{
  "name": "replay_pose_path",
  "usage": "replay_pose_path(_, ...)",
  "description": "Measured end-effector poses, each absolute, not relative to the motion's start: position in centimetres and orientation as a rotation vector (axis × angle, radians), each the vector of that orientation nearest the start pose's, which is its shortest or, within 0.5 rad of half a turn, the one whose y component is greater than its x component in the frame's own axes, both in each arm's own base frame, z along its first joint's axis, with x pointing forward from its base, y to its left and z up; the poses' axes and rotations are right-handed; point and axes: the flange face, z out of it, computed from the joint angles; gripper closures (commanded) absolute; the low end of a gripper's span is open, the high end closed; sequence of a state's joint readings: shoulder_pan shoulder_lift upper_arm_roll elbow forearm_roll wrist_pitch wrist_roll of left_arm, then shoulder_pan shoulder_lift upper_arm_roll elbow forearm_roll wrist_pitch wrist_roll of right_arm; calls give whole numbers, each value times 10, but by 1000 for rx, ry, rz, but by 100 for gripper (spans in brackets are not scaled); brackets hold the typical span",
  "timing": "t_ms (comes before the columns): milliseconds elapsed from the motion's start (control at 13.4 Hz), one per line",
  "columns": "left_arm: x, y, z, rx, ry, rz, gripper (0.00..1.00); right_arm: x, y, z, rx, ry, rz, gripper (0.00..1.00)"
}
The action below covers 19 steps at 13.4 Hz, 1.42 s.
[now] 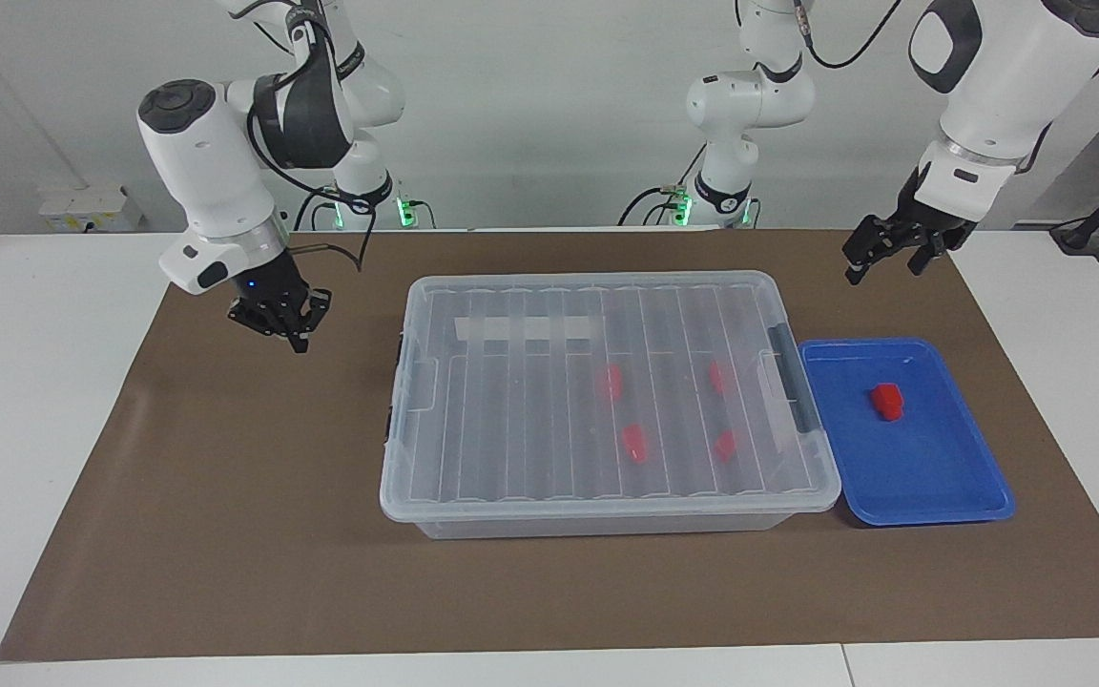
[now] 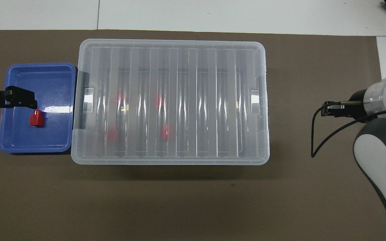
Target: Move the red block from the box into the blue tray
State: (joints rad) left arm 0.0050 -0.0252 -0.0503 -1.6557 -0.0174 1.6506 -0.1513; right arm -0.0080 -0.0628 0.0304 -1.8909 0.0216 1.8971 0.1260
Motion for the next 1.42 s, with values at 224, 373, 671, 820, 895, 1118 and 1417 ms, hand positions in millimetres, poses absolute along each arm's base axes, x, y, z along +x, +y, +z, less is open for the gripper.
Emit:
replay_pose_path(224, 552, -27, 605, -3155, -169, -29, 0, 551, 15, 569, -3102, 240, -135, 0)
replay_pose_path(373, 552, -27, 605, -3155, -169, -29, 0, 552, 13, 591, -3103, 279, -151, 0)
replay_pose_path(671, 552, -27, 605, -3155, -169, -29, 0, 556, 8, 627, -3141, 312, -121, 0)
replay_pose_path(820, 552, -27, 605, -3155, -169, -29, 0, 558, 0, 637, -3143, 339, -84, 0)
replay_pose_path(895, 552, -27, 605, -3155, -169, -29, 0, 558, -7, 640, -3142, 360, -67, 0)
replay_pose_path(1118, 552, -27, 605, -3155, -169, -30, 0, 554, -19, 639, -3143, 395, -1, 0)
replay_pose_path(1417, 552, -27, 605, -3155, -169, -30, 0, 551, -13, 634, -3145, 379, 38, 0)
